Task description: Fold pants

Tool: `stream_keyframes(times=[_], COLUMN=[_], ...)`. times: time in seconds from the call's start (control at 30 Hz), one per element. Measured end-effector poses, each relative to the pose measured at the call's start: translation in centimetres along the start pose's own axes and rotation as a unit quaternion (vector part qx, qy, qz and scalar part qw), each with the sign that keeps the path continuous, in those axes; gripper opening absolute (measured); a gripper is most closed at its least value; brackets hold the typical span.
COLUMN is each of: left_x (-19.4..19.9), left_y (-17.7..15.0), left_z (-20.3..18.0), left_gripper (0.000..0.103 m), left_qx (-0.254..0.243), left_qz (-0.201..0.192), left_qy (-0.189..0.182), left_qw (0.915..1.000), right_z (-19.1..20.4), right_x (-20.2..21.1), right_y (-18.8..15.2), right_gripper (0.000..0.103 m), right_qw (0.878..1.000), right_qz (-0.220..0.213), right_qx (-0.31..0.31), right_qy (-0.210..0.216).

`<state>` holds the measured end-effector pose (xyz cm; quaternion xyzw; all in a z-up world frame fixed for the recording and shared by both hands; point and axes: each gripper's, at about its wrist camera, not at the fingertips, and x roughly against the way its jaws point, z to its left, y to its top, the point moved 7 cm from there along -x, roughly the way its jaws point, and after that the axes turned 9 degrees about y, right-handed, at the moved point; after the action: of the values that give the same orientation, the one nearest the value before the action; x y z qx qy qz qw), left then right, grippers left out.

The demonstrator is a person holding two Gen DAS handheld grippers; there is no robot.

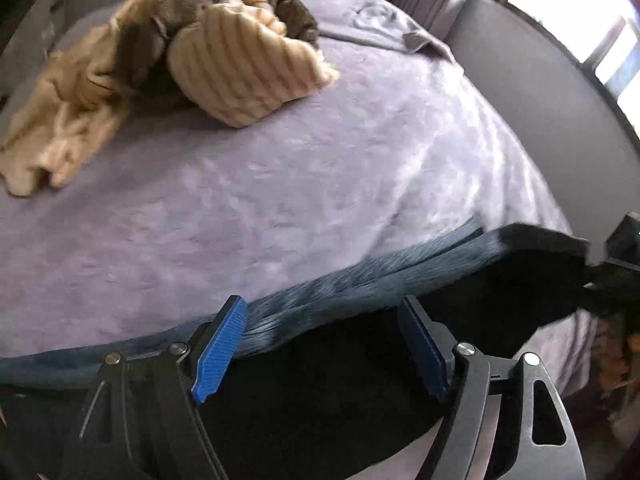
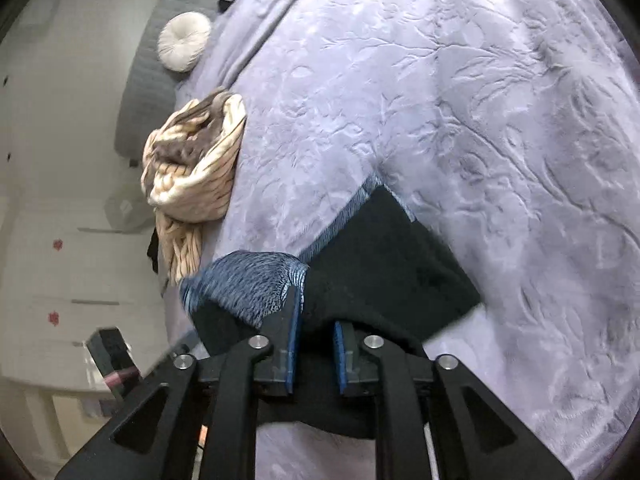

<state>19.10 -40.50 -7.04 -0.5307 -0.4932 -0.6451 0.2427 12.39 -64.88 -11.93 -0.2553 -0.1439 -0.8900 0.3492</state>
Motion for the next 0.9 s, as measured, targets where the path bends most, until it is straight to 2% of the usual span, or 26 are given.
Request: stream_keyframes(times=[0.03,0.1,0.2,0.27,0.37,0.5,0.57,0.6,0.67,0.73,0.77,0.8,0.87,0.9], left_x=[-0.1,-1.1,-3.4,-4.3,-5.1,-5.6,-6.0,-5.9,-4.9,-4.3,-4.5,-5.2,-7.1,-7.4], left_y=[-0.8,-3.4,-7.1,-8.5,-9.7,-9.6,-9.1,-8.8,-7.8,-6.7,-6.4,-6.4,-6.7,-6.8], left_z=[0.4,1.5,2.5,2.7,2.7,2.6,2.8,2.9,3.5,3.9,4.0,4.1,4.4,4.6], left_gripper=[0.079,0.079,0.079,0.079,0.079,0.079,0.079,0.079,0.079,0.079,0.079,0.079,0.079,0.079], left_qx=[-0.002,-0.003,0.016,0.029,0.048,0.063,0.071,0.076,0.095,0.111,0.113,0.110,0.104,0.106], left_qz=[0.007,0.037,0.093,0.107,0.115,0.111,0.113,0.114,0.097,0.077,0.075,0.083,0.110,0.115], left_qy=[0.006,0.023,0.042,0.045,0.052,0.051,0.056,0.060,0.058,0.053,0.052,0.057,0.080,0.083], left_qw=[1.0000,0.9991,0.9947,0.9928,0.9909,0.9905,0.9895,0.9888,0.9890,0.9894,0.9893,0.9888,0.9852,0.9842], right_z=[-0.2,-1.0,-2.1,-3.1,-5.3,-7.4,-8.3,-8.4,-7.3,-4.5,-3.8,-3.9,-6.8,-8.1], right_x=[-0.1,0.9,2.4,2.9,2.1,0.3,-1.1,-1.7,-1.8,-1.2,-1.2,-1.5,-2.8,-3.3], right_y=[-0.3,-1.7,-2.1,-0.6,-1.2,-3.4,-3.3,-3.0,-2.0,-0.7,-0.4,-0.3,-1.1,-1.8], right_gripper=[0.051,0.078,0.078,0.076,0.069,0.061,0.029,0.009,0.008,0.008,0.008,0.008,0.008,0.009], right_qw=[1.000,1.000,1.000,0.998,0.997,0.995,0.995,0.995,0.995,0.999,0.999,0.999,0.995,0.993], right_qz=[-0.003,-0.013,-0.026,-0.060,-0.026,-0.003,-0.005,-0.003,-0.015,-0.032,-0.028,-0.021,0.023,0.042], right_qx=[0.005,0.008,-0.001,-0.030,-0.047,-0.075,-0.086,-0.090,-0.091,-0.040,-0.018,-0.011,-0.019,-0.034], right_qy=[-0.006,-0.016,-0.011,-0.014,-0.061,-0.058,-0.047,-0.045,-0.035,-0.005,-0.009,-0.022,-0.091,-0.101])
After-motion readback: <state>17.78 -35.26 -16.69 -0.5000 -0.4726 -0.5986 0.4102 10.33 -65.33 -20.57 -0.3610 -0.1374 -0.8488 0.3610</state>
